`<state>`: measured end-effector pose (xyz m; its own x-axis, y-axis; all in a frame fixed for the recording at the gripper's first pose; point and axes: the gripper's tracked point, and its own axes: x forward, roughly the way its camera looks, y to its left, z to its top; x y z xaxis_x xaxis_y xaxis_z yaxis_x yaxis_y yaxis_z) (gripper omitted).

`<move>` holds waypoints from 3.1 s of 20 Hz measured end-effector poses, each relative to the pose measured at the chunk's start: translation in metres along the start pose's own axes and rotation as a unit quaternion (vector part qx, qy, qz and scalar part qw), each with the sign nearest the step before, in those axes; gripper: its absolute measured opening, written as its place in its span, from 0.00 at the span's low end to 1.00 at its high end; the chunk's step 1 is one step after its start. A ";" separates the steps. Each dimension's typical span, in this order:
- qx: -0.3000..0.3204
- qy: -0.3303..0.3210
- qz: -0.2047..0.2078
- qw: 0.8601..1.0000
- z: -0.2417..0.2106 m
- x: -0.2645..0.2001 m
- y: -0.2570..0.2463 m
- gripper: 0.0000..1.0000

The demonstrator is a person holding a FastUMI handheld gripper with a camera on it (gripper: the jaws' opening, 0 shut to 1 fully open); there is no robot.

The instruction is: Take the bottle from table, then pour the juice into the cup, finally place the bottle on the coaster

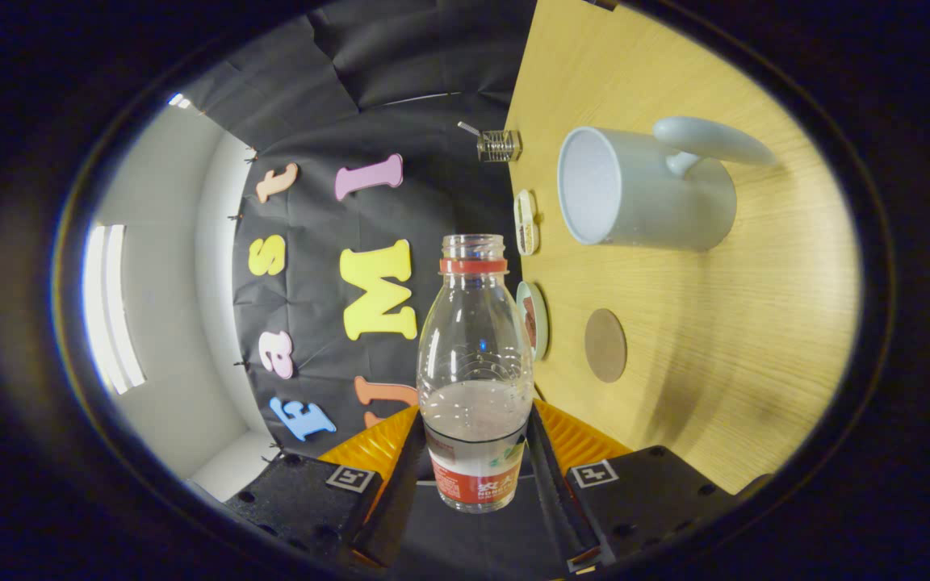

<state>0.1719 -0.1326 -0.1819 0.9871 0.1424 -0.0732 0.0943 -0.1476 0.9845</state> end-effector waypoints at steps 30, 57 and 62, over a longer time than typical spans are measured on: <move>0.105 -0.009 0.009 0.994 0.010 0.010 0.022 0.73; 0.237 -0.024 0.094 0.967 0.019 0.015 0.069 0.73; 0.241 -0.027 0.099 0.965 0.020 0.018 0.073 0.73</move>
<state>0.1987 -0.1603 -0.1147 0.9961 0.0155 0.0869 -0.0598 -0.6061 0.7931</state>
